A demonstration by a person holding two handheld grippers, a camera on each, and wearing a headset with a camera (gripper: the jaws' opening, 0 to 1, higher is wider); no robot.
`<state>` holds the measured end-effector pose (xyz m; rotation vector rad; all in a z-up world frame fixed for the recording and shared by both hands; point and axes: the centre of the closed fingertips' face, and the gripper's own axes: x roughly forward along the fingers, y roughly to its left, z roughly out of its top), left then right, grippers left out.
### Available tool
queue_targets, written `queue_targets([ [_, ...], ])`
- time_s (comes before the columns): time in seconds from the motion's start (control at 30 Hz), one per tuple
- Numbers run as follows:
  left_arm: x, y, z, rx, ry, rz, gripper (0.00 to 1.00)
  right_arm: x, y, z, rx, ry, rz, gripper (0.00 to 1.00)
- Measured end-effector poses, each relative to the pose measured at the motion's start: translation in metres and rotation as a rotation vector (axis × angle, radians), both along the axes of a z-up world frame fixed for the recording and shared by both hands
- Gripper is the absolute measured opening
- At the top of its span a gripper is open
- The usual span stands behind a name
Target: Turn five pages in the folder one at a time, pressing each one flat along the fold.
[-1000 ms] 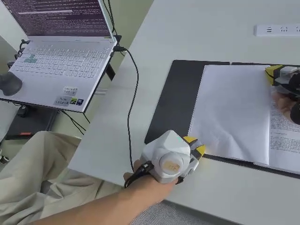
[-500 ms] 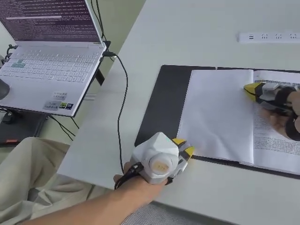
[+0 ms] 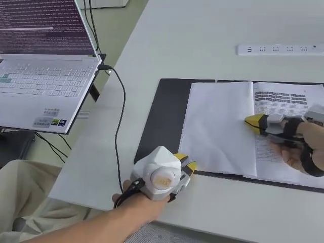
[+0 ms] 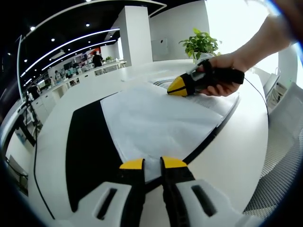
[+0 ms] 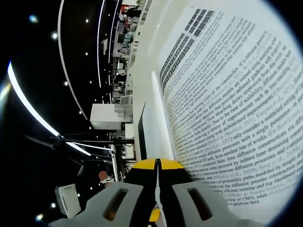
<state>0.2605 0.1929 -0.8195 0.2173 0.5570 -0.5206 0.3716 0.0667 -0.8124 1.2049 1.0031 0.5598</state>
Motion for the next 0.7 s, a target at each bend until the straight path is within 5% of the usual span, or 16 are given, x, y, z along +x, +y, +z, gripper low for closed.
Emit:
queue_targets([
  [0.7,0.000,-0.001,-0.001,0.004,-0.006,-0.005,0.11,-0.091,0.001,-0.001,-0.014,0.024,0.118,0.00],
])
